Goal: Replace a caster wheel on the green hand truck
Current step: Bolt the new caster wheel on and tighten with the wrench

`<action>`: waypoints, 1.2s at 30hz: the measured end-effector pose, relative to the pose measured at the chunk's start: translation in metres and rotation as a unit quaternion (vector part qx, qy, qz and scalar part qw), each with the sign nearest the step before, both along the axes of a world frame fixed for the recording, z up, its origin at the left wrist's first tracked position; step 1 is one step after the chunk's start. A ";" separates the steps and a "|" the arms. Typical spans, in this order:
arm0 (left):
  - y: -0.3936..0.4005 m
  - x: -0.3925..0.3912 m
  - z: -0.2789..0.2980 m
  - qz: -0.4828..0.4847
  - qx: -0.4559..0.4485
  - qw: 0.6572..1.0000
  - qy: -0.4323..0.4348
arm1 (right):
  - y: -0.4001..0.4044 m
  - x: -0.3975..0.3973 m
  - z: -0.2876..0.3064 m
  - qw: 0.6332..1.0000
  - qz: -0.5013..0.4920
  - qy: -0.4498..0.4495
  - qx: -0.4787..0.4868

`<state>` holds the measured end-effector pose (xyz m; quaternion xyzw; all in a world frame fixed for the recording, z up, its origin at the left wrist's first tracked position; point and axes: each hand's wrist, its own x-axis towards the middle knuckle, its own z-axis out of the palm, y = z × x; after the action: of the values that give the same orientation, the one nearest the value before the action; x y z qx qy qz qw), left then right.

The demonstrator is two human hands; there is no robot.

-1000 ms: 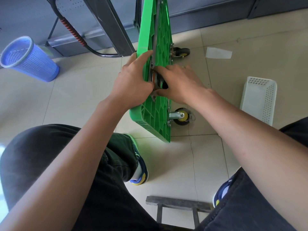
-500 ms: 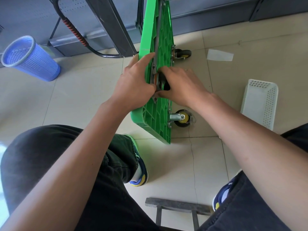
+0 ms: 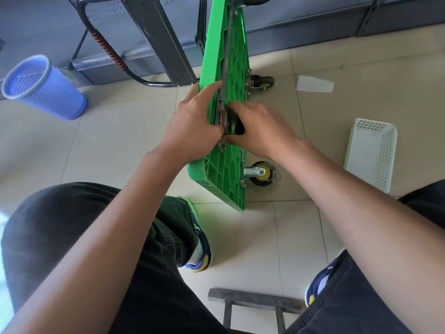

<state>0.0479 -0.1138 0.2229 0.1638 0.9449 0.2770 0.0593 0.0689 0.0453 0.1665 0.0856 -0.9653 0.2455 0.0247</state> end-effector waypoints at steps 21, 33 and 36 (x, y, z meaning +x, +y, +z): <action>-0.001 0.000 0.002 -0.014 -0.020 1.000 -0.001 | 0.005 -0.004 -0.008 1.000 0.000 0.020 0.013; -0.007 0.000 0.006 -0.010 -0.038 0.998 0.053 | 0.011 0.002 -0.001 1.000 0.011 0.014 -0.018; -0.006 0.000 0.006 -0.010 -0.050 0.998 0.047 | 0.011 0.006 0.003 0.999 0.014 0.006 -0.043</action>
<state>0.0482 -0.1197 0.2289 0.1831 0.9577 0.2205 0.0262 0.0747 0.0559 0.1692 0.0993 -0.9523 0.2870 0.0310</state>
